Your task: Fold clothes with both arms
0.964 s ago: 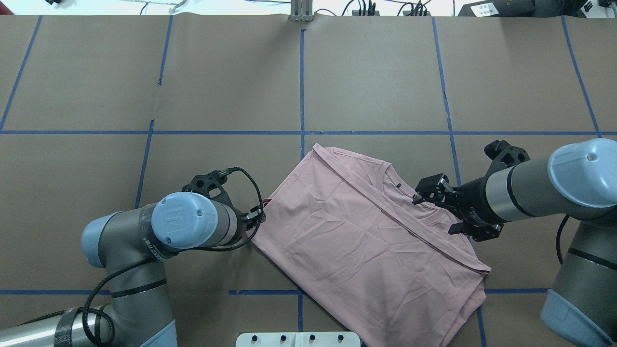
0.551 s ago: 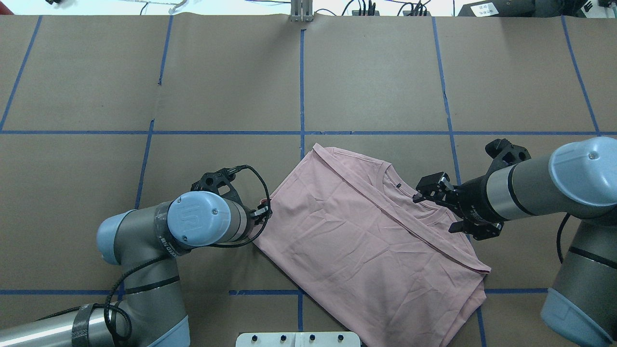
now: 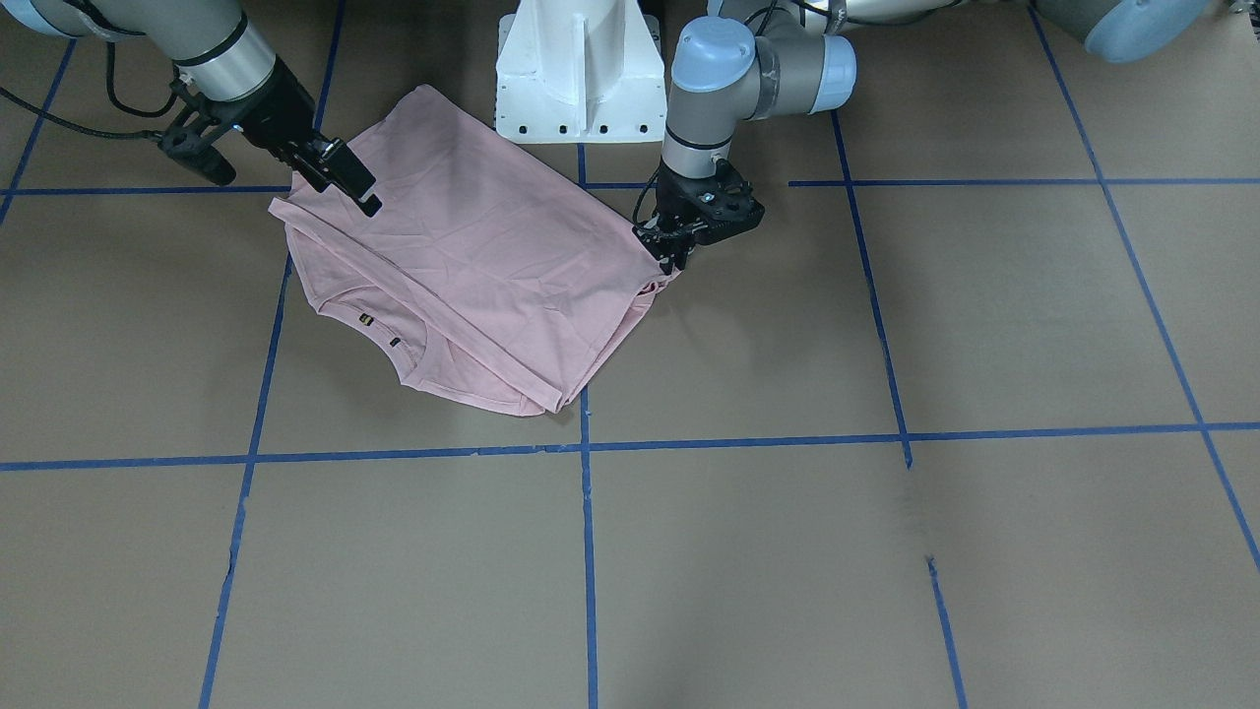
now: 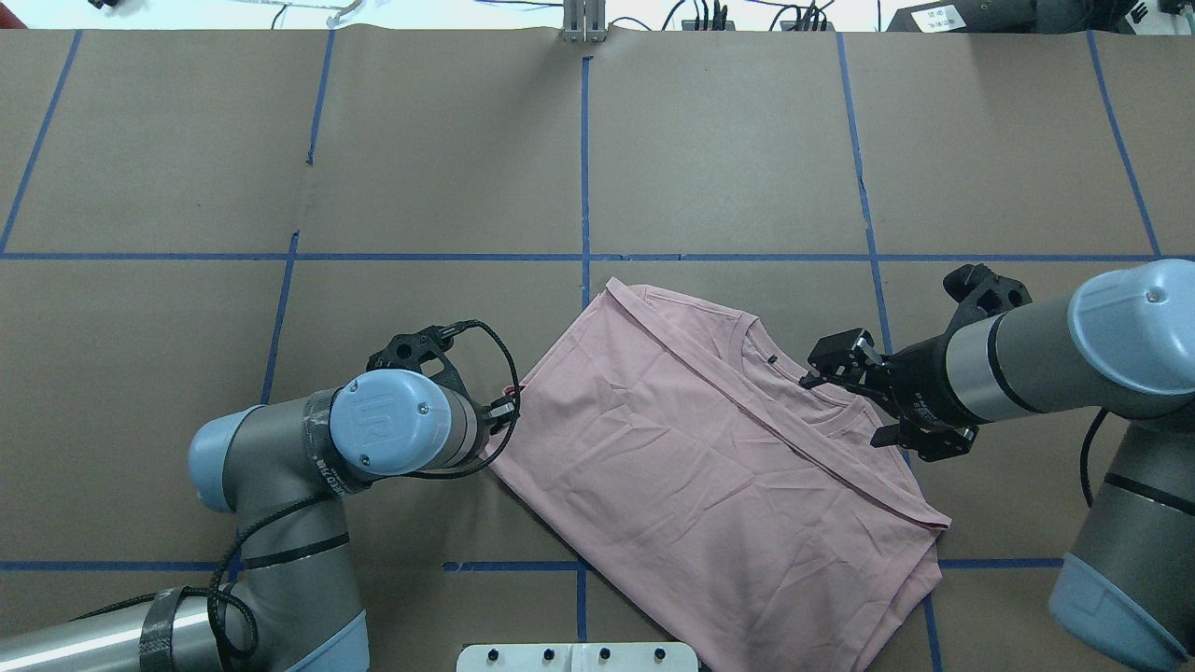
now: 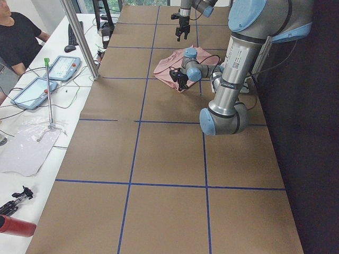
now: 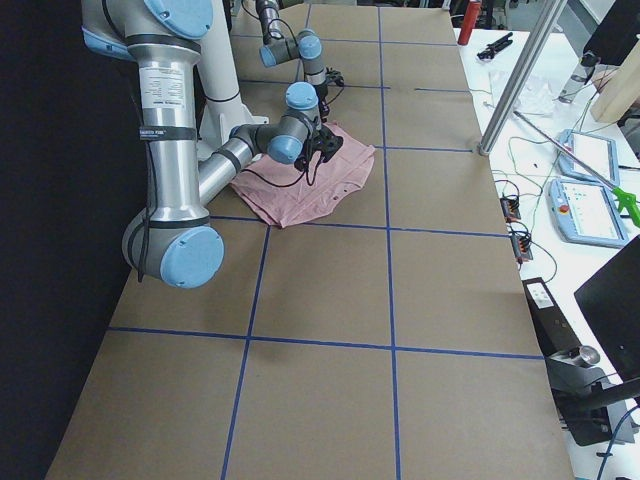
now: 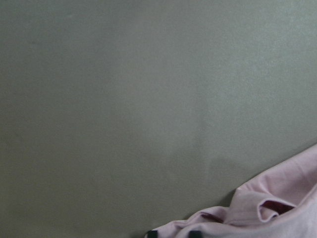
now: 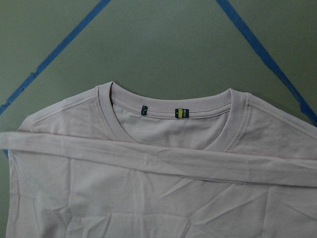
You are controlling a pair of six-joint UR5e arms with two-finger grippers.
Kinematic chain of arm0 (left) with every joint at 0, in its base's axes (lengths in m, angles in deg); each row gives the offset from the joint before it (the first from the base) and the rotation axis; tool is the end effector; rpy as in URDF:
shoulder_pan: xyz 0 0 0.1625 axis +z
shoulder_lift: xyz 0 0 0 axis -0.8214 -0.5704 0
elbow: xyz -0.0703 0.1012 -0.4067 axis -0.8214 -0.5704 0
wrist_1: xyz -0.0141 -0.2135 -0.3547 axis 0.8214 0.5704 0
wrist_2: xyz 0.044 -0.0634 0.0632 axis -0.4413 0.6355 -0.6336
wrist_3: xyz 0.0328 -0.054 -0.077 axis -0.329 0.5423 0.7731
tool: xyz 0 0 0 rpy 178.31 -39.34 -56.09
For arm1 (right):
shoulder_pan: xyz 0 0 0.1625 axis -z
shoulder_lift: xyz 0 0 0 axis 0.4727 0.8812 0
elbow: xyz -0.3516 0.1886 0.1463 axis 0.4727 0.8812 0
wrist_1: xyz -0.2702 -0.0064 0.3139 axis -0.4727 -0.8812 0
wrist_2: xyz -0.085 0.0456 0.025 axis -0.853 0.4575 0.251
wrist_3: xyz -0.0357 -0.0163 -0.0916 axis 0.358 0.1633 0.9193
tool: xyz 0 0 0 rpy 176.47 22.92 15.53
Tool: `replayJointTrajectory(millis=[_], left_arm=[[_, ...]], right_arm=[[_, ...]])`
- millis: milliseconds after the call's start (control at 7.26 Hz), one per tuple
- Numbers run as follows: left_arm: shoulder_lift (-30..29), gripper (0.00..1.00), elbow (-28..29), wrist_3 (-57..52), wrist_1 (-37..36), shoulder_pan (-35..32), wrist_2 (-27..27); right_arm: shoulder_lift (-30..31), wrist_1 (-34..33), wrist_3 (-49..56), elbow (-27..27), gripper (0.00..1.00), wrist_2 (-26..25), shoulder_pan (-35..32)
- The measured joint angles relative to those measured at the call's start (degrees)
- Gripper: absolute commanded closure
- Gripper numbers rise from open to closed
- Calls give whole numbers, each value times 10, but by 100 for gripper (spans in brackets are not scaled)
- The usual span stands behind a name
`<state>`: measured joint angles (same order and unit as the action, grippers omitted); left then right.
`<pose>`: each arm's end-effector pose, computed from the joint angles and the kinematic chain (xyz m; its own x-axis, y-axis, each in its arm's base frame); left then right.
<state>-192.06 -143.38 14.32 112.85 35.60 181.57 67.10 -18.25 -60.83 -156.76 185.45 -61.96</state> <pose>0.5655 -0.3362 0.2714 0.5328 -0.4400 -0.7228 0.4256 0.8776 -0.2204 -0.3362 -0.3368 0.3202 0.3569 0.5921 0.7226 -0.3626 0.8007 -0.4770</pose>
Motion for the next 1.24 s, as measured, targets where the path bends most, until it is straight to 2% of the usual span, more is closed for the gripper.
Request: replayJointTrajectory(millis=[413,689,826,964,1239], left_arm=[[-1,100,-11,-20,-26,-10,-16],[-12,100,-5,-73,-27,-56,-36],[-32,100,22,-91,-11,-89,-42],[-65,100,79,-109,20,-124,-45],[-128,100,238,-159,137,-189,-47]], right_arm=[[0,0,0,-1,0,0,-3],[-6,0,0,-2,0,0,-7],[-8,0,0,-2,0,-1,-8],[-9,0,0,-2,0,-3,-9],[-12,0,0,-2,0,-5,-13]])
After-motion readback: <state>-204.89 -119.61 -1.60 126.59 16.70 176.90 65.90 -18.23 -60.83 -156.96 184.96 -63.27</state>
